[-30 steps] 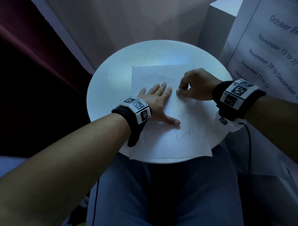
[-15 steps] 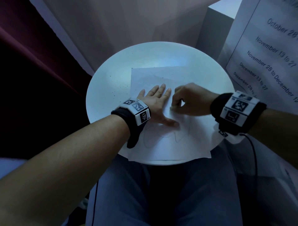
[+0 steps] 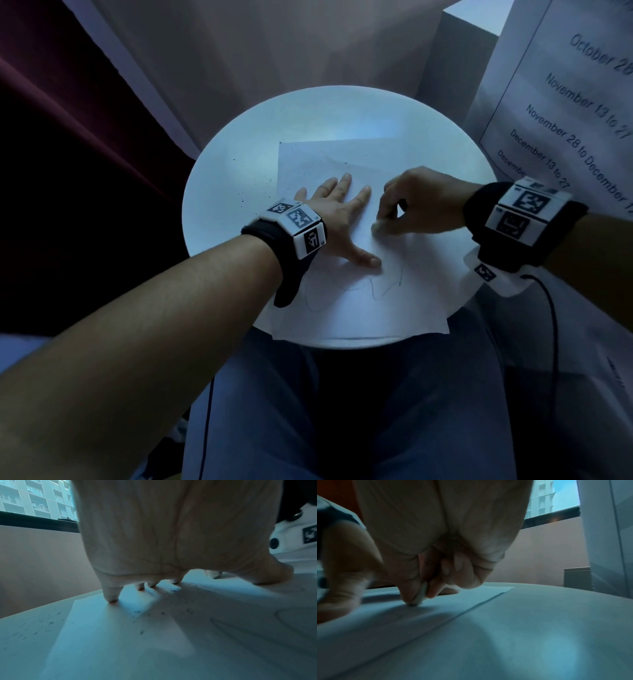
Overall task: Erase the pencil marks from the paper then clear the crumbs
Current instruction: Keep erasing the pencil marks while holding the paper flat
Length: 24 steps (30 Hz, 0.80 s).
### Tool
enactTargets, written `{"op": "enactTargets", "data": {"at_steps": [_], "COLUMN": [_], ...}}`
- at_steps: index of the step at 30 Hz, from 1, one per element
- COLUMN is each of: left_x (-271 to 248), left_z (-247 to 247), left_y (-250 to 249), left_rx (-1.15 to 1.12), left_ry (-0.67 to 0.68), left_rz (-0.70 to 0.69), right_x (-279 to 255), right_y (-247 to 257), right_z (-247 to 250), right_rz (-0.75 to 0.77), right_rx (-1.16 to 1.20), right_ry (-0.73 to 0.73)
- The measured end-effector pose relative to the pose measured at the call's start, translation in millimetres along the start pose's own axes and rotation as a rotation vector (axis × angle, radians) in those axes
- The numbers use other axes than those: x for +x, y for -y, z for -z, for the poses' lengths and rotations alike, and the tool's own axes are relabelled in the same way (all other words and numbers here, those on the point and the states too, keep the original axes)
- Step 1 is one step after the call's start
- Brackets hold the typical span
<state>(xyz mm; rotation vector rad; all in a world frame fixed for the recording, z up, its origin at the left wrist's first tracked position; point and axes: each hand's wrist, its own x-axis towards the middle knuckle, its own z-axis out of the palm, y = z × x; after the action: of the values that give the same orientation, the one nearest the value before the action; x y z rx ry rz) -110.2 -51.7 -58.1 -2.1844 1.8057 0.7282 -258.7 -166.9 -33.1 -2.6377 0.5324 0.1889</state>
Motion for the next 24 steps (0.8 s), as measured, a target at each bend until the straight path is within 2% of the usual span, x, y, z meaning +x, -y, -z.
{"op": "enactTargets", "data": {"at_steps": [4,6,10,11,15,17,21,24], "left_x": [0,2,3,3,2,2,1,2], "left_z": [1,0,-2,-2,0,0,1,-1], "left_y": [0,1,2,2,1,1,0,0], "left_rx": [0.009,0.012,0.011,0.009,0.006,0.006,0.015,0.009], "left_ry": [0.008,0.006,0.006,0.006,0.007,0.012,0.022,0.017], "left_rz": [0.006,0.005,0.004,0.004,0.008,0.010,0.012,0.009], "right_x": [15,8,-7,-3,19,16,4,17], "right_y": [-12,-3,14,10,-13,-9,5,-10], "right_z": [5,2,-2,1,11,5,0,11], "right_rz": [-0.050,-0.018,0.028,0.014,-0.085,-0.057,0.020,-0.057], "right_rx": [0.011,-0.020,-0.032,-0.035,0.001,-0.009,-0.036,-0.046], "right_ry": [-0.187,-0.129,0.111,0.091,-0.148,-0.131,0.047,-0.100]}}
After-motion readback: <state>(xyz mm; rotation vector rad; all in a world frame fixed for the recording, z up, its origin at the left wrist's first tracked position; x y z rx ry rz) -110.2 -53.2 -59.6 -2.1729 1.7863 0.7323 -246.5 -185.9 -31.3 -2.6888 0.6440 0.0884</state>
